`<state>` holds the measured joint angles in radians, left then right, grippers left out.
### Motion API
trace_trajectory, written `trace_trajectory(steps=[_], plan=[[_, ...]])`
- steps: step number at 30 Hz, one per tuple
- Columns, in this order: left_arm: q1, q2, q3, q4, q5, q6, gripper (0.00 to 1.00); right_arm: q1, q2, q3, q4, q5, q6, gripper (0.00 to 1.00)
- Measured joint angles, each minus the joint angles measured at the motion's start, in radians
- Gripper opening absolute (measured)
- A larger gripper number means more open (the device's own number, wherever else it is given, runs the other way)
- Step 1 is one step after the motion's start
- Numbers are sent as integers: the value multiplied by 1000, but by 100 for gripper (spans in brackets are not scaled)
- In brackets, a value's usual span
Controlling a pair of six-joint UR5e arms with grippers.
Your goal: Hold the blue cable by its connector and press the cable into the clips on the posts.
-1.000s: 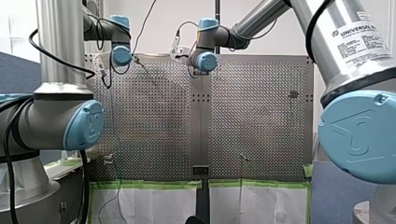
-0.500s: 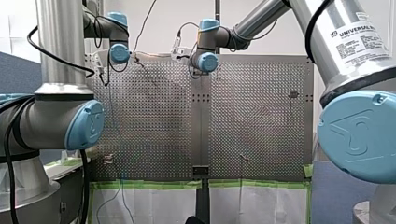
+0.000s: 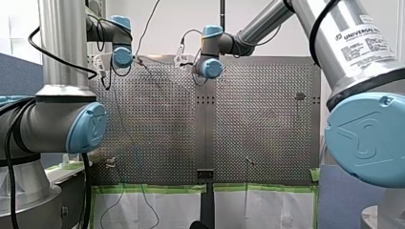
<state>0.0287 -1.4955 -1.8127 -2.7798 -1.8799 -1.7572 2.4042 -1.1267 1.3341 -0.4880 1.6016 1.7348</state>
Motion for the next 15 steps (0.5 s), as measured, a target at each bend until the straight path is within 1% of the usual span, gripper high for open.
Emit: trace_trajectory(steps=[7,15], plan=[[0,-23,-1,0,13,11,0,-3,25,0,-2,2,0,0],[4,-58,12,3,28,21,0,-15,30,0,-4,3,0,0]])
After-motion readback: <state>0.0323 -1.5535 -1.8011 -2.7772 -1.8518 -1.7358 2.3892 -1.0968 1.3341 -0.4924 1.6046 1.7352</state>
